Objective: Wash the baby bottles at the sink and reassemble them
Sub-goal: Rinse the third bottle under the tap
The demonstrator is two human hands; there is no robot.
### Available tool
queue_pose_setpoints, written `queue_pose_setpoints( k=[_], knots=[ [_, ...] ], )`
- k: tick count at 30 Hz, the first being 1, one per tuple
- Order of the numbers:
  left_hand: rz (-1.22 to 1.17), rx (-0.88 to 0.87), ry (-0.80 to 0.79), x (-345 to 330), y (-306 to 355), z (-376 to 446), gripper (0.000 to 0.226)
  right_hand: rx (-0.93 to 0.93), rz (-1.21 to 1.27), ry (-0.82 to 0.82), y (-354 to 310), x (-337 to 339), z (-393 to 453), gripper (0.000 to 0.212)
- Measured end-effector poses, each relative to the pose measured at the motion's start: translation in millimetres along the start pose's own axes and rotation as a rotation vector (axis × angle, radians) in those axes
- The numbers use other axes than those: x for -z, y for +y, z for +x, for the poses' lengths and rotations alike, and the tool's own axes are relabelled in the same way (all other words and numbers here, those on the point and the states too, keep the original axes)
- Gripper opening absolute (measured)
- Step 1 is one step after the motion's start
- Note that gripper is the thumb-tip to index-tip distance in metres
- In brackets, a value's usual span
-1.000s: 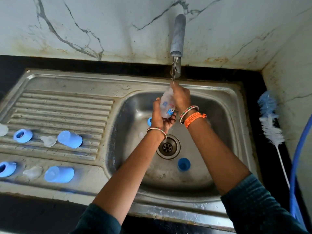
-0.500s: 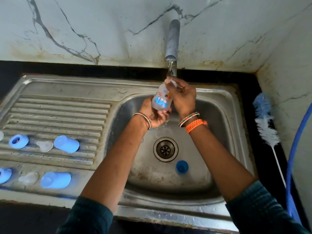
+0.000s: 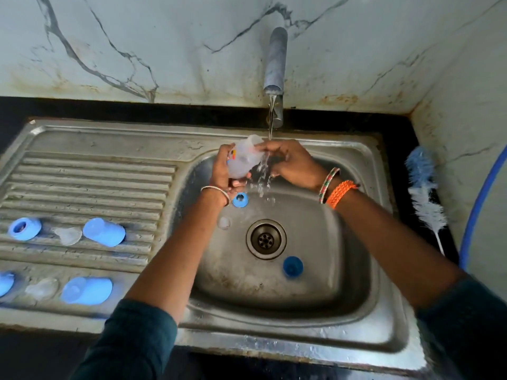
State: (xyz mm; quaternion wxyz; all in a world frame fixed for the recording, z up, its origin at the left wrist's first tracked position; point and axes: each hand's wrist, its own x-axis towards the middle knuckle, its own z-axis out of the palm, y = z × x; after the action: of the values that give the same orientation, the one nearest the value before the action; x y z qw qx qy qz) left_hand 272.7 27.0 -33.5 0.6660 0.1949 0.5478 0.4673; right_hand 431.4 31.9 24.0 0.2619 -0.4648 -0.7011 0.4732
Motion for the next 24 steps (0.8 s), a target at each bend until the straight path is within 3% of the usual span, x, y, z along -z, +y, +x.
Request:
queue_pose_setpoints(
  k=[3, 5, 7, 9, 11, 13, 17, 20, 24],
  knots=[
    [0.145, 0.028, -0.097, 11, 4, 7, 0.052, 0.182, -0.668, -0.189, -8, 28, 7, 0.058],
    [0.232, 0.068, -0.13, 12, 6, 10, 0.053, 0.406, -1.179, -0.189, -17, 42, 14, 0.062],
    [0.267, 0.099, -0.142, 12, 10, 13, 0.054, 0.586, -1.396, -0.153, -20, 49, 17, 0.062],
    [0.247, 0.076, -0.142, 14, 14, 16, 0.052, 0.617, -1.426, -0.102, -16, 49, 13, 0.068],
    [0.185, 0.008, -0.131, 13, 15, 19, 0.048, 0.457, -1.246, -0.013, -8, 39, 4, 0.071],
    [0.11, -0.048, -0.081, 8, 11, 19, 0.044, 0.214, -0.902, 0.076, -2, 19, -6, 0.062],
    [0.052, -0.092, 0.038, -12, -7, 15, 0.037, -0.053, -0.406, 0.141, -5, -8, 0, 0.014],
    [0.031, -0.256, 0.087, -28, -16, 10, 0.02, -0.306, -0.072, 0.246, -5, -6, 17, 0.047],
    [0.048, -0.519, 0.063, -39, -23, 1, 0.007, -0.476, 0.327, 0.378, 6, -11, 31, 0.033]
  ],
)
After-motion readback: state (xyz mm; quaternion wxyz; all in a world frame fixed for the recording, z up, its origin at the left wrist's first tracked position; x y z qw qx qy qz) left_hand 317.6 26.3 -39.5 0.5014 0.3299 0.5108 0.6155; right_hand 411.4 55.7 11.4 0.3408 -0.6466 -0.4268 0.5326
